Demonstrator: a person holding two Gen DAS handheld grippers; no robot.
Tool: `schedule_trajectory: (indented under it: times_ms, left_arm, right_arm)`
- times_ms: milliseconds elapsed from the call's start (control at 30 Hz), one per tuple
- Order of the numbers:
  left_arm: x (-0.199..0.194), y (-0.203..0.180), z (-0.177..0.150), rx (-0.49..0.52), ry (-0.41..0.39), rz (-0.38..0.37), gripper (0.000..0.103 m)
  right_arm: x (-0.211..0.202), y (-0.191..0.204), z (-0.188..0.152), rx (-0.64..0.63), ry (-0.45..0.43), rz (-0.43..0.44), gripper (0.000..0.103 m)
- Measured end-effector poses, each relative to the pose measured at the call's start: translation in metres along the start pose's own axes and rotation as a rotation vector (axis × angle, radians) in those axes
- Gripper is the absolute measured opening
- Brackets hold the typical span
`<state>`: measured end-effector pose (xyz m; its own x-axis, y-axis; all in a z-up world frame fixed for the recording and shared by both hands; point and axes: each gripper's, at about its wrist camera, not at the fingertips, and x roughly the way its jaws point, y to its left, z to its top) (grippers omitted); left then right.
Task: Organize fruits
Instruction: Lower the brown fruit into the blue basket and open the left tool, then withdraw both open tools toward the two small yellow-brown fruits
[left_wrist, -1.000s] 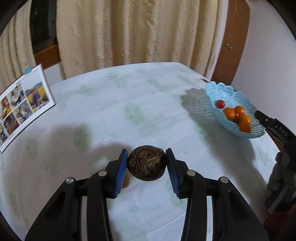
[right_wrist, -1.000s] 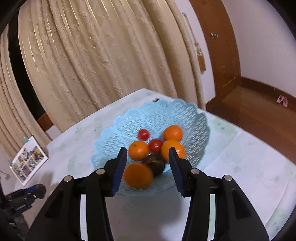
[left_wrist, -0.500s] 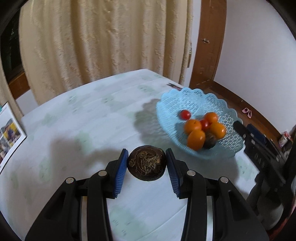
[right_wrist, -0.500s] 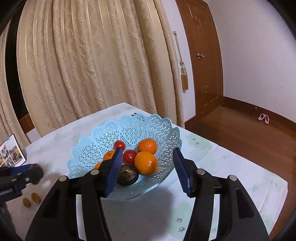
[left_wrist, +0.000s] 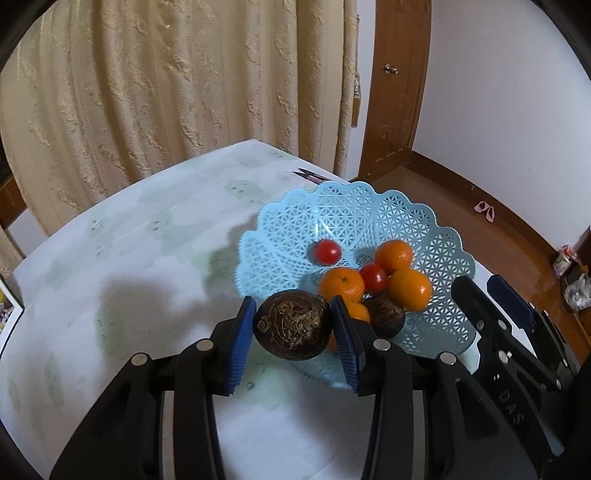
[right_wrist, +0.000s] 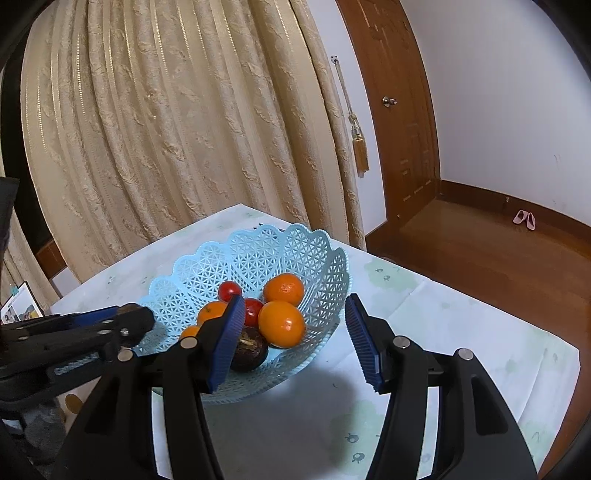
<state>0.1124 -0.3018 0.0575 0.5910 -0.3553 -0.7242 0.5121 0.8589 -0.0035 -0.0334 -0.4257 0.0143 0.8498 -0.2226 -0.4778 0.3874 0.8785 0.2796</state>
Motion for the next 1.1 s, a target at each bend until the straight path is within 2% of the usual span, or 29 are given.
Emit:
schedule_trajectory:
  times_ms: [67, 133, 167, 200, 267, 300, 433, 567, 633, 1100]
  left_arm:
    - [0.004, -0.003, 0.000, 0.000, 0.004, -0.001, 0.042]
    - [0.007, -0.003, 0.001, -0.006, 0.008, 0.000, 0.048]
    - [0.007, -0.002, 0.001, -0.010, 0.007, 0.004, 0.059]
    - [0.007, -0.002, 0.001, -0.015, 0.002, 0.010, 0.065]
    - [0.006, 0.001, 0.002, -0.022, -0.002, 0.017, 0.065]
    - [0.006, 0.002, 0.002, -0.025, -0.002, 0.019, 0.065]
    - [0.002, 0.008, 0.001, -0.036, -0.008, 0.032, 0.067]
    - [-0.003, 0.013, -0.002, -0.040, -0.015, 0.052, 0.073]
    - [-0.004, 0.015, -0.003, -0.039, -0.017, 0.061, 0.075]
    - [-0.020, 0.038, -0.021, -0.071, -0.010, 0.110, 0.080]
  right_arm:
    - [0.001, -0.001, 0.001, 0.005, 0.003, -0.001, 0.058]
    - [0.001, -0.002, 0.001, 0.010, 0.004, -0.002, 0.059]
    - [0.001, -0.003, 0.001, 0.012, 0.005, -0.003, 0.059]
    - [0.001, -0.003, 0.000, 0.013, 0.005, -0.003, 0.059]
    - [0.001, -0.002, 0.000, 0.014, 0.005, -0.003, 0.061]
    - [0.001, -0.002, 0.000, 0.014, 0.003, -0.005, 0.065]
    - [0.000, 0.000, 0.000, 0.007, -0.003, -0.010, 0.066]
    - [0.001, 0.003, 0.000, -0.003, -0.008, -0.016, 0.068]
    - [0.000, 0.004, 0.000, -0.007, -0.013, -0.017, 0.073]
    - [-0.003, 0.011, -0.003, -0.043, -0.016, -0.020, 0.074]
